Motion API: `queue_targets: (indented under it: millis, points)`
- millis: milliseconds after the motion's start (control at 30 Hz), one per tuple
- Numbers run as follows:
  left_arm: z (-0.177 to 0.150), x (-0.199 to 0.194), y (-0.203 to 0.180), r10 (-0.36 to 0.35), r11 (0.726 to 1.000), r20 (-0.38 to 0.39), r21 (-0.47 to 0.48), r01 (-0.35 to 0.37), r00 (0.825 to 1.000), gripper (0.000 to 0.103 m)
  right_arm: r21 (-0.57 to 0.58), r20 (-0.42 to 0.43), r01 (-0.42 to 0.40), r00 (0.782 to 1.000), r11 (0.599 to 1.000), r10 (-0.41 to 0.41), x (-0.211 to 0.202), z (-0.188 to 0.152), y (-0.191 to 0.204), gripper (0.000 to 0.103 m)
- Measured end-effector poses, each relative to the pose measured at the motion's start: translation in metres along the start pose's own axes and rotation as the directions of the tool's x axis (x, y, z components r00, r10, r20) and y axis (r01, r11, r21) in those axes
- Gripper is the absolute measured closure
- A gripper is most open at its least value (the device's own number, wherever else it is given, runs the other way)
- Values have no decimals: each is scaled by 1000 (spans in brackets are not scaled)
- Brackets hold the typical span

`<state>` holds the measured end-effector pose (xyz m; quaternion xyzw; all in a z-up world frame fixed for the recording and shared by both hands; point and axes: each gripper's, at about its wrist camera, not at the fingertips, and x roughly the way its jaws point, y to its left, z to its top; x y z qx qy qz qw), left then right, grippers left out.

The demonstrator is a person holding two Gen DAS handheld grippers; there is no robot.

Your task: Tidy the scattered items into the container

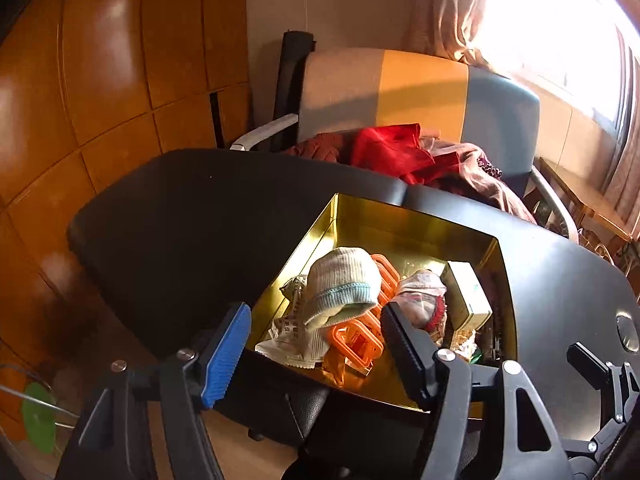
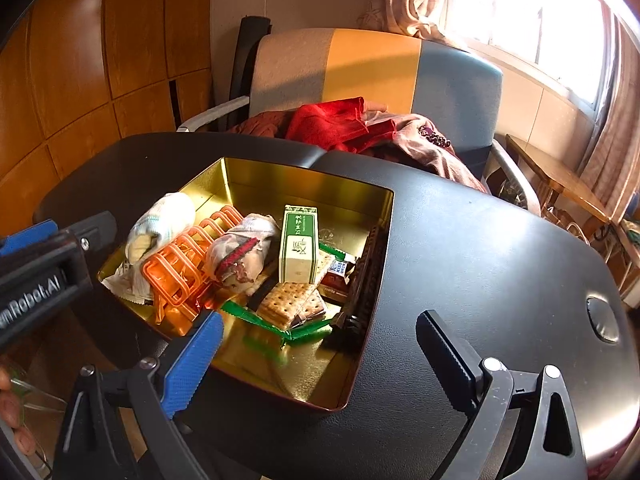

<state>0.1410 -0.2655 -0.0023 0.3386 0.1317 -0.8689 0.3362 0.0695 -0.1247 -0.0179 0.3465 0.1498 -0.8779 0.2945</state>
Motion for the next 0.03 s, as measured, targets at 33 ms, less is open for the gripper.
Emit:
queue_targets:
  millis: [33]
  points:
    - [0,2,1,-4,1000,-8,-4,4,1000,34,0,2,1,1000,1000,-1,0,0,0,5]
